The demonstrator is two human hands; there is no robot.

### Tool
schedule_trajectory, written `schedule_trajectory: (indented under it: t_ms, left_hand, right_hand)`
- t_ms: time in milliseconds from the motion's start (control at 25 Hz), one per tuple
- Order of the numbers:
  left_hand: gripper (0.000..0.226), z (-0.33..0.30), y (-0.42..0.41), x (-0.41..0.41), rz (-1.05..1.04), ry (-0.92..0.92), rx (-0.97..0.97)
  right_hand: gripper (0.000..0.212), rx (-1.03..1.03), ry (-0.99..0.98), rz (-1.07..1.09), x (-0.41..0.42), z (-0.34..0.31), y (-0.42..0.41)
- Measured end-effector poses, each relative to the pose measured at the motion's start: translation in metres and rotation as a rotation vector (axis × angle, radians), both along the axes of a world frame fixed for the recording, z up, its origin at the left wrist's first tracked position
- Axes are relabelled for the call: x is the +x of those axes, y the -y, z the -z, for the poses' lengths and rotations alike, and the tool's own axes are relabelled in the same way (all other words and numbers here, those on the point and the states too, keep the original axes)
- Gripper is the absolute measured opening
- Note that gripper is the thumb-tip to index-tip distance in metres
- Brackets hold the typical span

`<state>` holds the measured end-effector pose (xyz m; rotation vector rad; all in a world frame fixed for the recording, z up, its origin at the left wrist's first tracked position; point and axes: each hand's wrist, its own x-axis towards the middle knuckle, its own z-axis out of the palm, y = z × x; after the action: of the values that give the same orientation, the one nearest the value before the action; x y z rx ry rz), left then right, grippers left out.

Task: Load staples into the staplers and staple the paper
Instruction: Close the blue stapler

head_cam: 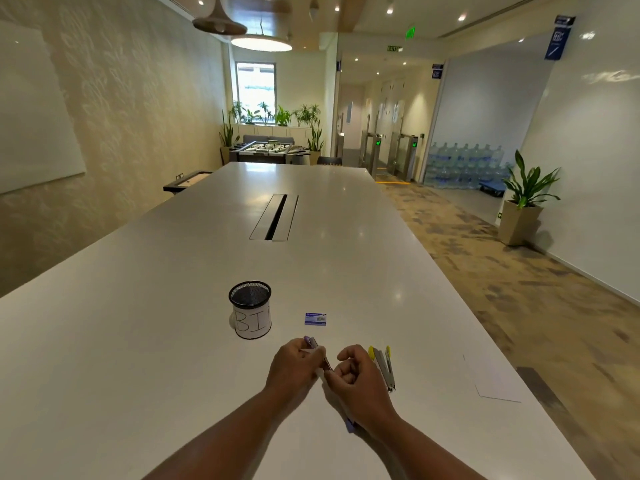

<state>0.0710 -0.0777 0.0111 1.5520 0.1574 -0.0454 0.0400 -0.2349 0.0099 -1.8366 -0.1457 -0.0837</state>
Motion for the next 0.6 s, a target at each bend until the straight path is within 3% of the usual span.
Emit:
schedule_trajectory:
  t_ms: [280,440,520,600]
  left_hand:
    - [0.01,0.002,0.002,0.002,-0.11,0.015,-0.054]
    - [0.008,0.005,0.002,0.004,-0.109,0.042,-0.033]
    - [0.006,0.005,0.002,0.004,-0.114,0.043,-0.029]
    - [0.005,0.005,0.003,0.004,-0.107,0.034,-0.015]
  right_hand:
    - [0.018,0.017,-0.123,-0.073,-0.001,-0.015,0.007]
    - [0.015,0.382,-0.361,-0.217,0.002,-0.021,0.01]
    - [0.027,0.493,-0.378,-0.161,0.005,-0.02,0.013]
    - [0.025,0.611,-0.38,-0.084,0.007,-0.016,0.015]
